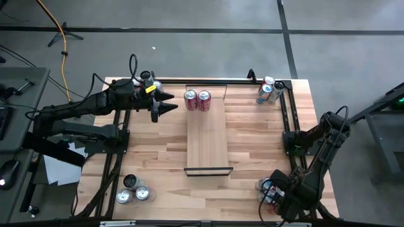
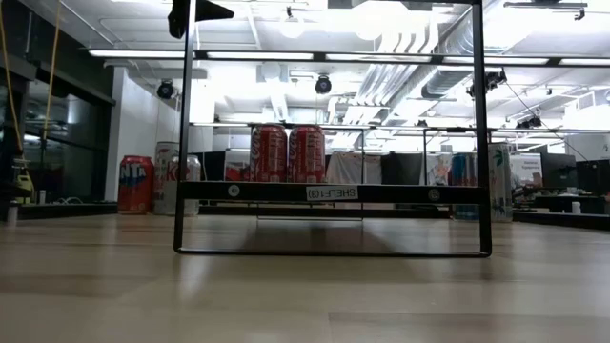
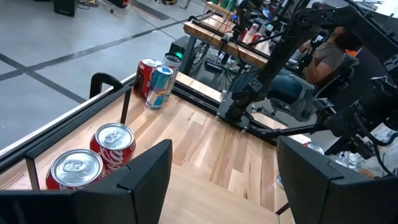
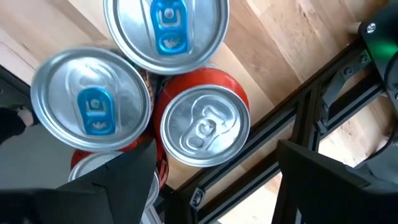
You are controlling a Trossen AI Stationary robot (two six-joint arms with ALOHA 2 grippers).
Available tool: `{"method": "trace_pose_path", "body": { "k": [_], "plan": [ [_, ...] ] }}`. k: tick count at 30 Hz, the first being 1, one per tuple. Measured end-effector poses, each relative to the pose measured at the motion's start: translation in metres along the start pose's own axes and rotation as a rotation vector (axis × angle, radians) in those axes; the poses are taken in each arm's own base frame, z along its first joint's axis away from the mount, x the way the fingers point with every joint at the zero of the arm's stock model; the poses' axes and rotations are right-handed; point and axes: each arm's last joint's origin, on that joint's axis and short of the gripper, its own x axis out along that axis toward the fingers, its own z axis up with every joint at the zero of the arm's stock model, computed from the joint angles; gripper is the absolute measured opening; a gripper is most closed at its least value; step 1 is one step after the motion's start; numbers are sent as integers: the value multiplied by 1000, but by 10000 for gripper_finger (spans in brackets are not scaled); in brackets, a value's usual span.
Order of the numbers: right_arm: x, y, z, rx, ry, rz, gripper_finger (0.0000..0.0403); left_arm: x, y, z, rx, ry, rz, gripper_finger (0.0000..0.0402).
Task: Place canned beverage on shelf
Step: Put the red soda can on the shelf aligned with the other red soda can
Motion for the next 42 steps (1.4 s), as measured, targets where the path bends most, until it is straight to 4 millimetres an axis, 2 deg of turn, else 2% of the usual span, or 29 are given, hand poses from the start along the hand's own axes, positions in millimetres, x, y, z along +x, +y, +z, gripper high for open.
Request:
{"method": "trace_pose_path", "body": {
  "k": [26, 33, 42],
  "plan": [
    [0, 1, 0, -38, -1, 15, 316, 0, 0, 0, 0, 0, 0, 239],
    [19, -2, -1, -65, 51, -19, 316, 0, 0, 0, 0, -1, 0, 239],
    [11, -10, 1, -67, 12, 12, 316, 0, 0, 0, 0, -2, -1, 239]
  ]
}}
